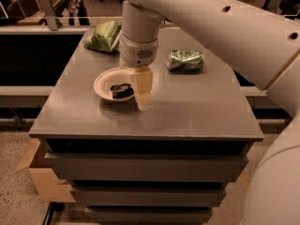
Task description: Pick rxbar chocolate from paper bowl and place on counter
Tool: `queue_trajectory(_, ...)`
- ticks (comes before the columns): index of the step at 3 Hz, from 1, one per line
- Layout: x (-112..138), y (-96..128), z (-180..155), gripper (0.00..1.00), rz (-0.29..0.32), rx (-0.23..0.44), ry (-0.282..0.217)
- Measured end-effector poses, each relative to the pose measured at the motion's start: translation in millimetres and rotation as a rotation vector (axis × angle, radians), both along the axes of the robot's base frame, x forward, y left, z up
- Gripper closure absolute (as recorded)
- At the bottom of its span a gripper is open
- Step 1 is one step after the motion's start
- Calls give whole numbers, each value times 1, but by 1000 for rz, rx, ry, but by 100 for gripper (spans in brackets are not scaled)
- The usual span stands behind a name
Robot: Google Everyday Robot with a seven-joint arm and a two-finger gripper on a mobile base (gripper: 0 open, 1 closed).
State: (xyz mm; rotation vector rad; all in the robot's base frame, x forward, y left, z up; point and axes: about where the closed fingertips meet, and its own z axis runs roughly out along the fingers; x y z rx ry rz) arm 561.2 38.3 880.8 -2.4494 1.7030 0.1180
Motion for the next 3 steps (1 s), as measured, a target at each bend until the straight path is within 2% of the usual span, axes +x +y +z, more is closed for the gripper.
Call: queue_trajectory(3, -2, 11, -10, 0, 39, 12, -4)
